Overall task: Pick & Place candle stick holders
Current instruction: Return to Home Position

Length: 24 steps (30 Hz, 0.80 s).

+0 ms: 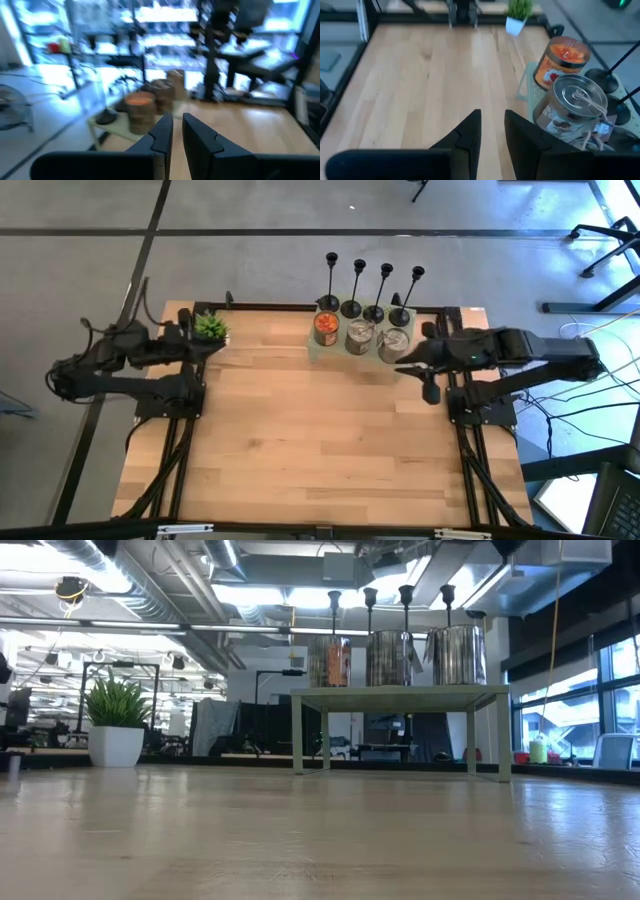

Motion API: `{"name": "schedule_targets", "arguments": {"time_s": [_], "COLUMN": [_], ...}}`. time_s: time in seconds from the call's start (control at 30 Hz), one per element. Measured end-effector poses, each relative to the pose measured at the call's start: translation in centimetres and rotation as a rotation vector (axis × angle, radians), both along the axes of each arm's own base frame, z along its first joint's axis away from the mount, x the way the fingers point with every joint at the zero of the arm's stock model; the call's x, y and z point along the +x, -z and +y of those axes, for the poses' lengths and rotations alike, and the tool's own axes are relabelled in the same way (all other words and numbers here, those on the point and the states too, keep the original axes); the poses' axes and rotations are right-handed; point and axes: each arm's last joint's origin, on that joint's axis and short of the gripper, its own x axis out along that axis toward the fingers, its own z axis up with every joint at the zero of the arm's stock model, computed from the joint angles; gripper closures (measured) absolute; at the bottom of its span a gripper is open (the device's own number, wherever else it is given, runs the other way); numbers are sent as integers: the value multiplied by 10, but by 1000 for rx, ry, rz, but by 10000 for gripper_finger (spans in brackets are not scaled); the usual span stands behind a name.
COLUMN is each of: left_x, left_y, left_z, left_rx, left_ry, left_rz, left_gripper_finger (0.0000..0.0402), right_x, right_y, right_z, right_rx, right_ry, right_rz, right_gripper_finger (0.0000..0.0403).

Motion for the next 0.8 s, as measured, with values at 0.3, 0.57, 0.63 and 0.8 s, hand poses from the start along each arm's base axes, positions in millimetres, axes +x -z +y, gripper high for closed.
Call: {"name": "schedule_targets", "arguments": {"time_s": [0.3, 0.57, 0.63, 0.8], "left_x": [-26, -17, -13, -8], "left_y": [54, 66, 71, 81], "left_z": [-1, 0, 0, 0], "left_rx": [-8, -42, -20, 19], "left_ry": [-45, -62, -44, -18], "left_rz": [-172, -193, -191, -196], "left_gripper_finger": [366, 366, 366, 366], "right_x": [-58, -79, -82, -89], "right_y": [50, 101, 112, 130], "right_z": [-7, -9, -10, -11], "right_rx": [40, 57, 60, 66], "right_ry": [6, 3, 3, 3], "right_rz": [-244, -423, -446, -496], "right_gripper_finger": [313, 313, 313, 313]}}
